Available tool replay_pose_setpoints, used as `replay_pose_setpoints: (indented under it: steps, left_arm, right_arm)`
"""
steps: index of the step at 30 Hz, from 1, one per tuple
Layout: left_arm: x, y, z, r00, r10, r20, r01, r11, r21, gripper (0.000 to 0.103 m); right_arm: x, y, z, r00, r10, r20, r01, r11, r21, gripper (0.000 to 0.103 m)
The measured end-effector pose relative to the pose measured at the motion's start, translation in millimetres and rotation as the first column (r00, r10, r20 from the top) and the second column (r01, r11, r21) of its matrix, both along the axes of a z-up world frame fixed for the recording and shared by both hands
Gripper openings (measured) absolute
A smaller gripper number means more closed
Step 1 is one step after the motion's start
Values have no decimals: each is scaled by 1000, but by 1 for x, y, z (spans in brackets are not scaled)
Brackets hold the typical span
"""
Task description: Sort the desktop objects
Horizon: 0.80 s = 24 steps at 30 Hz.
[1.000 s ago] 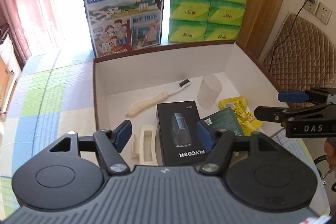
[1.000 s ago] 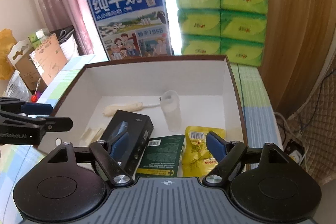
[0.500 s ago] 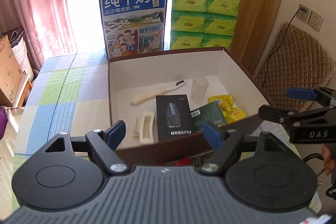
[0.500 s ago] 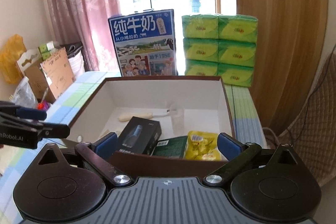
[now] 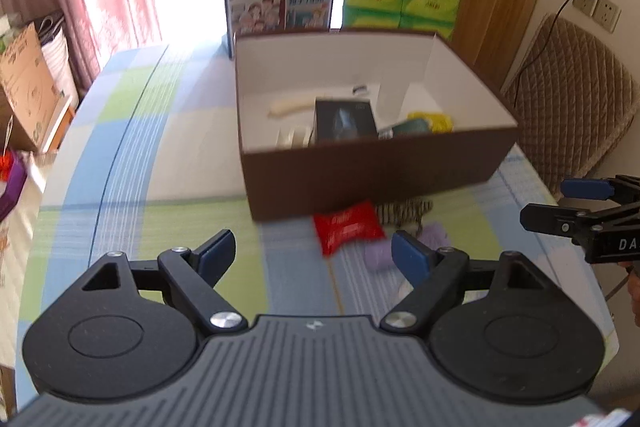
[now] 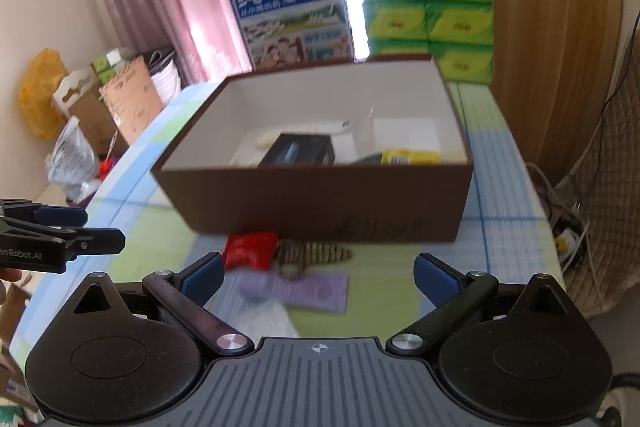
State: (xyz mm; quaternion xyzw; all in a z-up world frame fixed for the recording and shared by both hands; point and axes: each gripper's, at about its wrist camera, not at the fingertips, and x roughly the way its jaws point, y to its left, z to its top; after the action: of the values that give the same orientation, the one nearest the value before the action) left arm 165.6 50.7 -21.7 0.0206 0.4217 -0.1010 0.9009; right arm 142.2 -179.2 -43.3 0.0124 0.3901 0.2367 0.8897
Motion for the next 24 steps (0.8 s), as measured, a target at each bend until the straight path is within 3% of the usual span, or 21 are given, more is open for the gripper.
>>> replay_pose_setpoints:
  steps: [14,24]
  left_arm:
    - [-20,6,-39,998,3,-68,-2,1000,6,82]
    - [-15,-21,-63,986,-110,-127,107,994,-32,83]
  right_arm:
    - [-25,8,-45,993,60,-103,-68,995,-72,98]
    - [-20,-22,-66,982,-71,-174,47,989,-142,98]
